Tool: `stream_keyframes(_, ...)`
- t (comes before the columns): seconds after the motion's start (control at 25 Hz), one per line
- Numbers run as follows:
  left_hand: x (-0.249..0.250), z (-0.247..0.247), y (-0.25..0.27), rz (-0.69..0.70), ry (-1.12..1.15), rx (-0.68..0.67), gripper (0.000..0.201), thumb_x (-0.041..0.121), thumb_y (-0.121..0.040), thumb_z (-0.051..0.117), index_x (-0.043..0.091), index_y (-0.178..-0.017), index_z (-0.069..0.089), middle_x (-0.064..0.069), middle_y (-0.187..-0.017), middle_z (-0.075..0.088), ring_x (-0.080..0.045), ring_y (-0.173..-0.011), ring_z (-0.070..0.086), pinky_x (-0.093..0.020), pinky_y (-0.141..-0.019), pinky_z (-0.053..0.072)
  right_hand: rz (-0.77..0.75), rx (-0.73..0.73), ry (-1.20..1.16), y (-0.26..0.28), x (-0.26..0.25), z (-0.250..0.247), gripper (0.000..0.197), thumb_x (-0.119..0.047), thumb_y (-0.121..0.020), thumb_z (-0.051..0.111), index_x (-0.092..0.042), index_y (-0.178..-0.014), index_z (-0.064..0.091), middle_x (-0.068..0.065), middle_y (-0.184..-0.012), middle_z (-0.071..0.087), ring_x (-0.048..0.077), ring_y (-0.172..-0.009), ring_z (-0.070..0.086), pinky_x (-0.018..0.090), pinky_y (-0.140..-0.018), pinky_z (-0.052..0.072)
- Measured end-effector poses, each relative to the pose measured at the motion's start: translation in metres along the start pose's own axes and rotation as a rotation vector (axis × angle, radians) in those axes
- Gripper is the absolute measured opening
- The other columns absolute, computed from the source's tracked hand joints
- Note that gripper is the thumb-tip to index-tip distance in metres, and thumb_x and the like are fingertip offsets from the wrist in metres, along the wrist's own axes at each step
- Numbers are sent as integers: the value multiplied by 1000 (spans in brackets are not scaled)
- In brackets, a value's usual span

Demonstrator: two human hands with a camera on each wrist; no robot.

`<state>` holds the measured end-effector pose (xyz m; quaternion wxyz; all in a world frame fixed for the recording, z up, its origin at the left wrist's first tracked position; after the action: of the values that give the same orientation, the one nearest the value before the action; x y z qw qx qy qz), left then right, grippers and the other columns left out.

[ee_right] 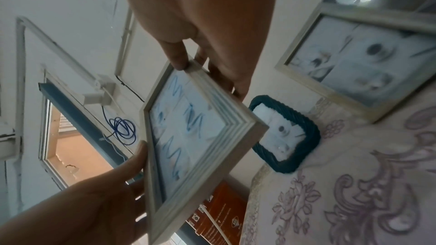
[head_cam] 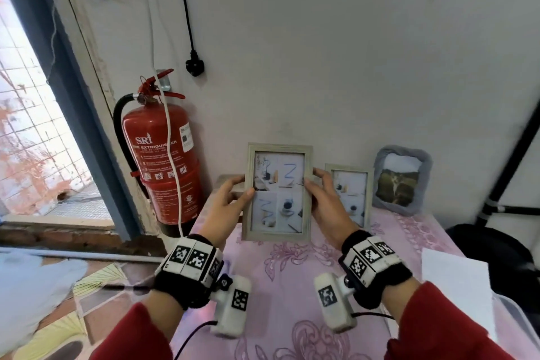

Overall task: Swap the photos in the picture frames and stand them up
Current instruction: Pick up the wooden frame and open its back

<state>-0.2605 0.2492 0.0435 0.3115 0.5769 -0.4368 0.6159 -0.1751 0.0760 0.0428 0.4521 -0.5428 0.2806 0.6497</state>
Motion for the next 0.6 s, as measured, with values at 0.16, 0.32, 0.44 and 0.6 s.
stream_keyframes(0.16, -5, 25, 33, 42, -33, -16, 29, 24, -91, 57, 26, -119, 53, -2, -99, 59, -12, -86, 62, -20, -59, 54, 8, 74, -101, 35, 8, -26, 26, -20, -97, 45, -24, -123, 44, 10, -122, 59, 19, -102, 64, 38, -88, 53)
stream_keyframes(0.32, -17, 49, 63, -12, 8, -119, 27, 21, -92, 54, 23, -119, 52, -9, -94, 68, -13, -82, 68, -25, -62, 56, 51, 138, -207, 72, 20, -53, 24, -16, -95, 48, -17, -119, 50, 10, -112, 66, 18, -93, 69, 34, -72, 59)
stream_keyframes(0.44, -27, 63, 79, -56, 61, -174, 23, 19, -93, 54, 24, -115, 55, -5, -88, 73, -10, -75, 70, -23, -58, 55, 134, 145, -271, 97, 24, -68, 17, -13, -95, 47, -11, -109, 57, 14, -113, 65, 20, -91, 68, 36, -75, 59)
stream_keyframes(0.6, -44, 83, 92, -116, 31, -173, 33, 23, -92, 55, 14, -124, 53, -14, -98, 70, -18, -83, 67, -31, -73, 55, 195, 177, -322, 123, 22, -85, 22, -13, -94, 47, -10, -116, 50, 22, -125, 54, 31, -109, 55, 48, -99, 42)
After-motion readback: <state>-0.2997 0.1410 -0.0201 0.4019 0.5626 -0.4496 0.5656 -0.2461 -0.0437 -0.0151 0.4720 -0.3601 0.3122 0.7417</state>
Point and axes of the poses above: each hand's wrist, its own y-axis away from the middle knuckle, its own z-axis out of the palm, x = y × z, the point moved 2 cm from there along -y, towards the middle knuckle
